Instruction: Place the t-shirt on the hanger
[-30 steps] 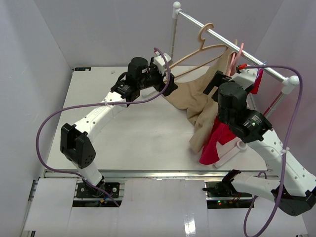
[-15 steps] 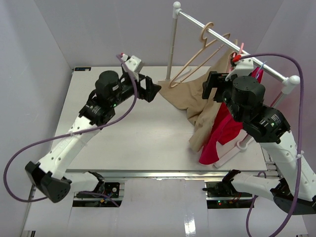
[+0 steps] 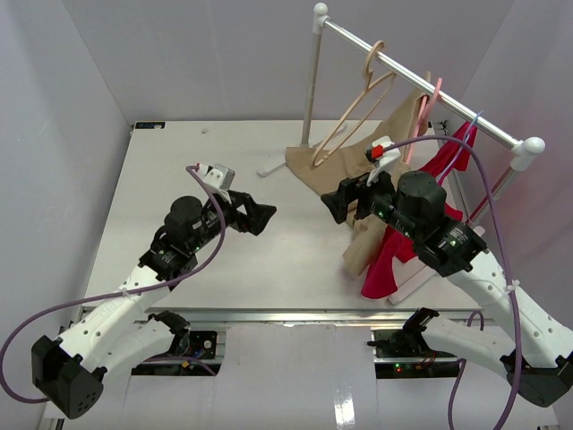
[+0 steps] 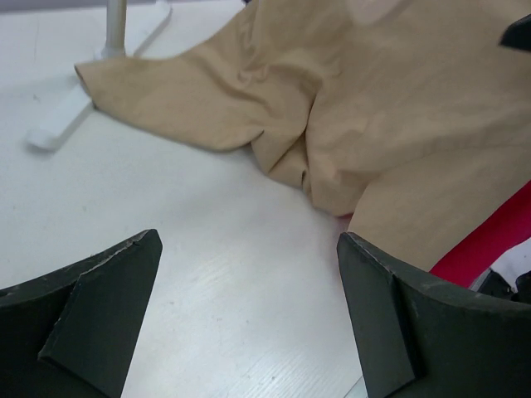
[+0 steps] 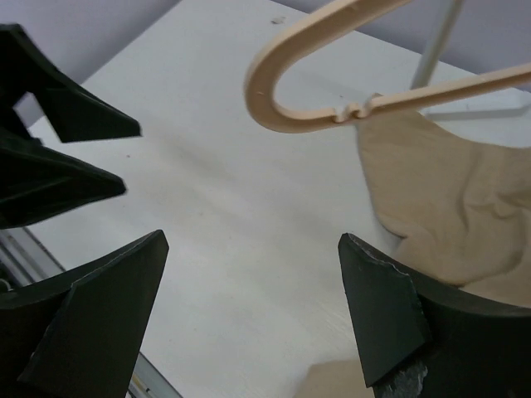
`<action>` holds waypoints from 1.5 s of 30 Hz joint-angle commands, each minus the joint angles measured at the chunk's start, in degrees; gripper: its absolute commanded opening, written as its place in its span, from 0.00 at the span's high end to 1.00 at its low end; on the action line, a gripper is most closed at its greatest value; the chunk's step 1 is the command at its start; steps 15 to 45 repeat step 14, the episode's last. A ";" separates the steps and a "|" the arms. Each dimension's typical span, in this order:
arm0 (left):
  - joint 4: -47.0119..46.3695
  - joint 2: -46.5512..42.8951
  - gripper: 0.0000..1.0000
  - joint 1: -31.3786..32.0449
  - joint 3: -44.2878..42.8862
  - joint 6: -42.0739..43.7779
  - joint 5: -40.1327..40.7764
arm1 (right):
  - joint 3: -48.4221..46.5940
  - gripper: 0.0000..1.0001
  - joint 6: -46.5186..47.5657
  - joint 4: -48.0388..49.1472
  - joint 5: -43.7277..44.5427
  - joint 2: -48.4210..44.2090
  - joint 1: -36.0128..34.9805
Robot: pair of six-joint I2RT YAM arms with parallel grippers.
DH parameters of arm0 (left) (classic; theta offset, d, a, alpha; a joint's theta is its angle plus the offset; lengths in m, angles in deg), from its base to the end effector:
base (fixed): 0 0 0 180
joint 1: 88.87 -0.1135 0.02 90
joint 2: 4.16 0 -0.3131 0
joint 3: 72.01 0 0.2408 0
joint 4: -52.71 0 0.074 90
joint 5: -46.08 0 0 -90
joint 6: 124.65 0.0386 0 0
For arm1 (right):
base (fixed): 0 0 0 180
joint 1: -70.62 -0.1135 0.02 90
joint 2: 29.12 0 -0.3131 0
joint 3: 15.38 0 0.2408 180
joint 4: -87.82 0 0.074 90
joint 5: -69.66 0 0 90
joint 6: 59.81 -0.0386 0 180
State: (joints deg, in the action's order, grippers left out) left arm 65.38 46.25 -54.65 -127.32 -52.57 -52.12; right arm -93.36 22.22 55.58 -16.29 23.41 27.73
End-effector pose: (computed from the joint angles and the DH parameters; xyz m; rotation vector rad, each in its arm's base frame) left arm 0.1388 -0.1010 0.3602 0.3600 1.7337 -0.7916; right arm 0.1181 0.1060 0.4522 -0.4659 1.6616 0.6026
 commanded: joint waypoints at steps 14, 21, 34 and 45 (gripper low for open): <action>-11.11 -5.03 0.02 0.06 5.41 -2.16 -5.86 | 16.27 0.10 2.13 15.36 -9.96 -8.41 -0.36; -11.11 -5.03 0.02 0.06 5.41 -2.16 -5.86 | 16.27 0.10 2.13 15.36 -9.96 -8.41 -0.36; -11.11 -5.03 0.02 0.06 5.41 -2.16 -5.86 | 16.27 0.10 2.13 15.36 -9.96 -8.41 -0.36; -11.11 -5.03 0.02 0.06 5.41 -2.16 -5.86 | 16.27 0.10 2.13 15.36 -9.96 -8.41 -0.36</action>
